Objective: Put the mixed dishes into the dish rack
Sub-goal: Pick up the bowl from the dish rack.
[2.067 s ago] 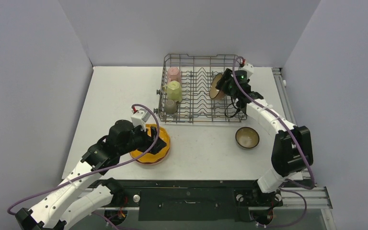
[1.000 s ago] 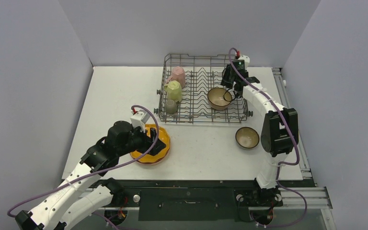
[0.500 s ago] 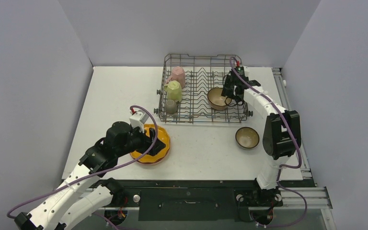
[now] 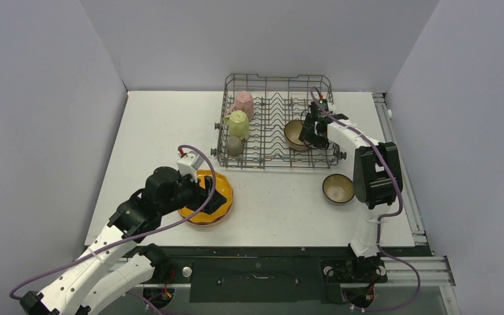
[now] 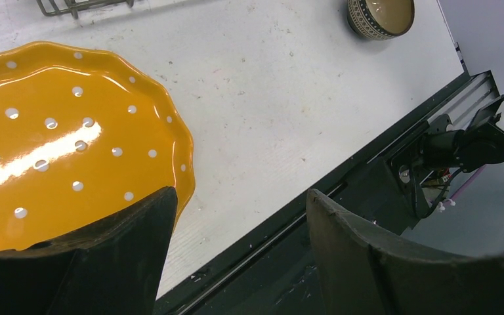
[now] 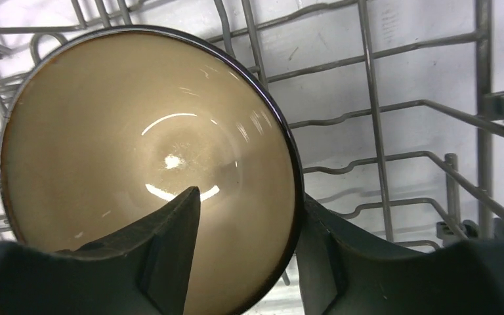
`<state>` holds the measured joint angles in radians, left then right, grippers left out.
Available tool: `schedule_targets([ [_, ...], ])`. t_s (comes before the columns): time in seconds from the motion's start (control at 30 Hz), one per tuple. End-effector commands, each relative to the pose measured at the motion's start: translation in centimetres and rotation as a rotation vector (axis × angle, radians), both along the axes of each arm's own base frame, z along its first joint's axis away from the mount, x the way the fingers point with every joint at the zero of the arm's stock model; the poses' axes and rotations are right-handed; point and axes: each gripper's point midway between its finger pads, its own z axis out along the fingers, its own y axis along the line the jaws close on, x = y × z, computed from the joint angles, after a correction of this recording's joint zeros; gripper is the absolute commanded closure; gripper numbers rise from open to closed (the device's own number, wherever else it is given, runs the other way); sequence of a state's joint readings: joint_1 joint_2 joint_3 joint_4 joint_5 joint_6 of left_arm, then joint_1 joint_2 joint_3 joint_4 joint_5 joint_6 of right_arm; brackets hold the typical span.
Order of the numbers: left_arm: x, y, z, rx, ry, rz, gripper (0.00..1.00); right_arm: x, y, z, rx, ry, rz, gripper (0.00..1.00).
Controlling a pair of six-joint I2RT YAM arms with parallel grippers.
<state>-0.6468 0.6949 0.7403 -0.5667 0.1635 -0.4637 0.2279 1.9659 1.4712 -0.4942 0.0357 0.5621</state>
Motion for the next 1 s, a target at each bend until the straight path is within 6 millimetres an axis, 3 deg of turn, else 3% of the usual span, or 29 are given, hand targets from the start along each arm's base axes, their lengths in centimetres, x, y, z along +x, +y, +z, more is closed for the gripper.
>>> schedule_targets([
  [0.0,0.2,0.1,0.3,-0.007,-0.015,0.009,0.31,0.6,0.4,-0.5,0.037,-0.003,-0.019,0.56],
  [0.07,0.3,0.2,0.3,-0.003,-0.016,0.016,0.31,0.7,0.5,-0.7,0.039,0.005,-0.016,0.75],
  [0.1,0.3,0.3,0.2,0.0,-0.016,0.02,0.31,0.7,0.9,-0.4,0.059,0.008,-0.005,0.92],
  [0.17,0.3,0.3,0.2,0.001,-0.015,0.022,0.31,0.7,1.0,0.2,0.064,0.001,-0.002,1.0],
  [0.3,0.4,0.3,0.3,-0.002,-0.023,0.023,0.31,1.0,-0.2,6.7,0.026,-0.151,-0.03,1.0],
  [0.4,0.4,0.2,0.5,-0.01,-0.031,0.02,0.31,0.1,-0.7,11.5,0.001,-0.243,-0.032,1.0],
  [0.43,0.5,0.2,0.6,-0.012,-0.036,0.022,0.31,-0.7,-0.9,13.8,-0.001,-0.292,-0.031,1.0],
  [0.5,0.6,-0.1,0.9,-0.024,-0.04,0.02,0.31,-2.3,-1.0,16.6,-0.032,-0.349,-0.019,1.0],
  [0.53,0.5,-0.2,1.1,-0.032,-0.039,0.015,0.31,-3.3,-0.8,16.8,-0.063,-0.351,-0.007,1.0],
  [0.57,0.5,-0.3,1.6,-0.043,-0.044,0.012,0.31,-4.4,-0.8,18.7,-0.061,-0.395,-0.002,1.0],
  [0.7,0.4,-0.4,3.4,-0.061,-0.047,0.012,0.3,-8.8,0.3,20.9,-0.091,-0.457,0.051,1.0],
  [0.97,0.3,0.2,7.4,-0.061,-0.053,0.043,0.3,-16.8,6.1,21.1,-0.068,-0.531,0.223,1.0],
])
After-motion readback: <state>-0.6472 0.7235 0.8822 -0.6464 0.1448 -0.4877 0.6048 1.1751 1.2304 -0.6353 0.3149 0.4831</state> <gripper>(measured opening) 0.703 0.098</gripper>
